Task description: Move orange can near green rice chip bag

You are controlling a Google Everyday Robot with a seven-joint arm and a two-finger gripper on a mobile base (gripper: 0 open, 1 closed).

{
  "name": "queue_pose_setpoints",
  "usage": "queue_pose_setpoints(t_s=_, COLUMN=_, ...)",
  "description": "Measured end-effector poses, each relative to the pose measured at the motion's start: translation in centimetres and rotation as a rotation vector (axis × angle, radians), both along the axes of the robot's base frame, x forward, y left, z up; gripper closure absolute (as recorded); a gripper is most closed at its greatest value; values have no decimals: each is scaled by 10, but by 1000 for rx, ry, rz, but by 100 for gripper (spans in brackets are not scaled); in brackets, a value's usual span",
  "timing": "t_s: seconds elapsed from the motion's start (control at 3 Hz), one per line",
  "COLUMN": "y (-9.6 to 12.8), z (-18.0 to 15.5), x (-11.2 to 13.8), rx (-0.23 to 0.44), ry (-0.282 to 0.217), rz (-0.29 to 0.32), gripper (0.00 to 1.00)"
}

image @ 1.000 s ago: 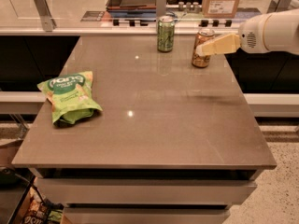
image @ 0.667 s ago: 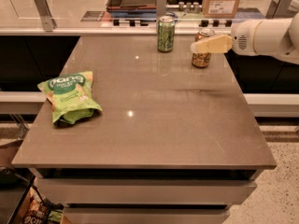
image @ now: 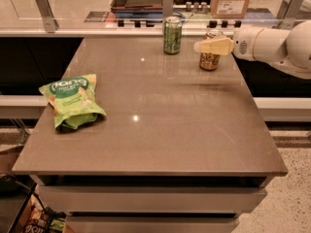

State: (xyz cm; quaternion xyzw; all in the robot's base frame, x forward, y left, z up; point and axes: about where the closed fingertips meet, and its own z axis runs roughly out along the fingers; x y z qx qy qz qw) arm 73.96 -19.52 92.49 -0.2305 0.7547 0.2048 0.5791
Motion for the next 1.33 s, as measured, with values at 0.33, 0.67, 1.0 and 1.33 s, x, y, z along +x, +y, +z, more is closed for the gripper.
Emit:
queue_pose_setpoints(t_s=0.33, y=1, z=-7, x=14, rx=24, ry=-10, rz=0, gripper=0)
queue_pose_setpoints(t_s=0.67, y=2, z=-13, x=28, rx=38, ry=-25, rz=2, gripper=0)
queue_pose_setpoints(t_s=1.0, y=5, z=-14, x=28, rx=38, ry=-24, rz=6, gripper=17)
queue_pose_setpoints(t_s=1.33, y=8, z=-15, x=29, rx=39, ry=-22, rz=10, gripper=41)
